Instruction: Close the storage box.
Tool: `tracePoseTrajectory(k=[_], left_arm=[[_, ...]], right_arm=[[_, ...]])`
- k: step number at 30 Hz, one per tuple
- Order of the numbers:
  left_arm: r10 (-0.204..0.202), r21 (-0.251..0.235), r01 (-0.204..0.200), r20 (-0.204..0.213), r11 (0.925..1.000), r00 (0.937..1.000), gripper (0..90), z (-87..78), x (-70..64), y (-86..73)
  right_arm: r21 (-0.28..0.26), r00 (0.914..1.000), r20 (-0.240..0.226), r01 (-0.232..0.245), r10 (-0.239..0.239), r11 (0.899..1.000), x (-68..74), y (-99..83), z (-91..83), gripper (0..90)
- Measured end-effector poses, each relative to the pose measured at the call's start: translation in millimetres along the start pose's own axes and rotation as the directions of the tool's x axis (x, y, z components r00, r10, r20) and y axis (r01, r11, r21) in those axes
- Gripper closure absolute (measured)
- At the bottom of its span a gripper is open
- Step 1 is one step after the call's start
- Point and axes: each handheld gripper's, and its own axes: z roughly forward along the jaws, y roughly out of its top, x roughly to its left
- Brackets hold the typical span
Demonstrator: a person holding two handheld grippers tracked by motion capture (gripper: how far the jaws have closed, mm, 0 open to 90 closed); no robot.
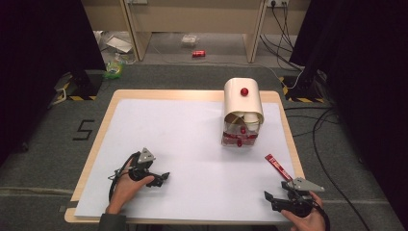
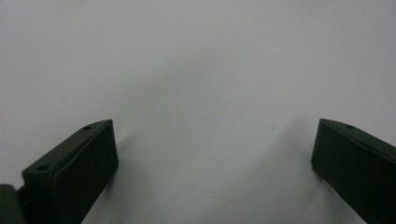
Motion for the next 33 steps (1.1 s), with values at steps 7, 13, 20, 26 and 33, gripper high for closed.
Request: tracePoseTrajectory(k=[7, 13, 20, 26, 33], left_arm=[[0.000, 0.000, 0.000, 0.000, 1.0000, 1.0000, 0.0, 0.0, 0.0, 0.0], [0.000, 0.000, 0.000, 0.000, 1.0000, 1.0000, 0.0, 0.0, 0.0, 0.0], [0.000, 0.000, 0.000, 0.000, 1.0000, 1.0000, 0.0, 0.0, 0.0, 0.0], [0.000, 0.000, 0.000, 0.000, 1.0000, 1.0000, 0.0, 0.0, 0.0, 0.0], [0.000, 0.000, 0.000, 0.000, 1.0000, 1.0000, 0.0, 0.0, 0.0, 0.0]], right_arm=[[0.026, 0.9998, -0.009, 0.018, -0.018, 0.999, 4.4, -3.1, 0.6, 18.9], [0.038, 0.9991, -0.002, 0.042, -0.042, 0.998, 7.2, -5.5, 1.4, 16.8], [0.029, 0.9953, 0.016, 0.095, -0.095, 0.995, 12.2, -9.8, 3.7, 13.2], [0.024, 0.9952, 0.012, 0.097, -0.097, 0.995, 11.7, -10.8, 3.4, 13.2], [0.021, 0.9952, 0.012, 0.097, -0.097, 0.995, 11.6, -11.1, 3.4, 13.1]])
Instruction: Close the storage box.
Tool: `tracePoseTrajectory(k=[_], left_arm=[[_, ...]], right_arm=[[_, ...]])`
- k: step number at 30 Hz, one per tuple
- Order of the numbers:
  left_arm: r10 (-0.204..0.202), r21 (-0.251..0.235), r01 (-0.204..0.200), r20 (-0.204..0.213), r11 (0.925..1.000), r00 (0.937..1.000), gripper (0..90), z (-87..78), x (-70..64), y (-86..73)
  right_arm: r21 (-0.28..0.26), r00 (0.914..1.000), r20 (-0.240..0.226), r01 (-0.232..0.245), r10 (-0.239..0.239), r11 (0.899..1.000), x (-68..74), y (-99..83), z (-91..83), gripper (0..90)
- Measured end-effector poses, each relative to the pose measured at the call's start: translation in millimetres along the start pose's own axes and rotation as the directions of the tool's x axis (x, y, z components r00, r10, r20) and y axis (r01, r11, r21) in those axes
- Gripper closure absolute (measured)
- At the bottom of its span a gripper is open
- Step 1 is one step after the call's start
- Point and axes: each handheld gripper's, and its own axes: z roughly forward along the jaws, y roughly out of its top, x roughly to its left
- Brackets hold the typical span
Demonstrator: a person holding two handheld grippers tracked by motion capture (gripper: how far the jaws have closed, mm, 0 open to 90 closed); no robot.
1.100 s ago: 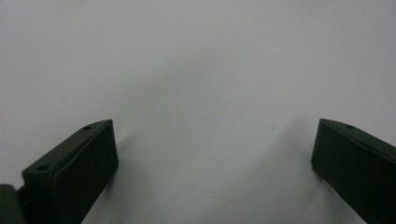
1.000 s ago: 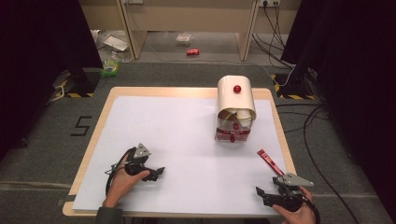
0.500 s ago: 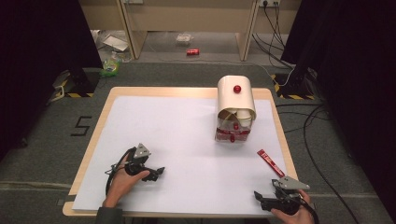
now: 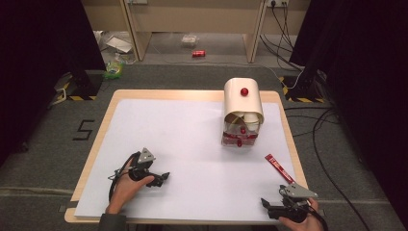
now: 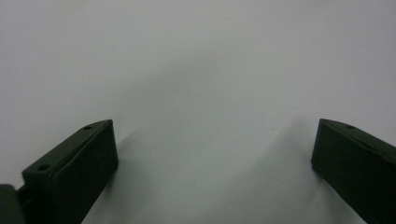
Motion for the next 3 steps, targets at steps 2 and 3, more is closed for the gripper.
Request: tracePoseTrajectory(k=[2, 3], left_arm=[[0.000, 0.000, 0.000, 0.000, 1.0000, 1.0000, 0.0, 0.0, 0.0, 0.0], [0.000, 0.000, 0.000, 0.000, 1.0000, 1.0000, 0.0, 0.0, 0.0, 0.0]], right_arm=[[0.000, 1.0000, 0.000, 0.000, 0.000, 1.000, 0.0, 0.0, 0.0, 13.1], [0.000, 1.0000, 0.000, 0.000, 0.000, 1.000, 0.0, -0.1, 0.0, 13.1]])
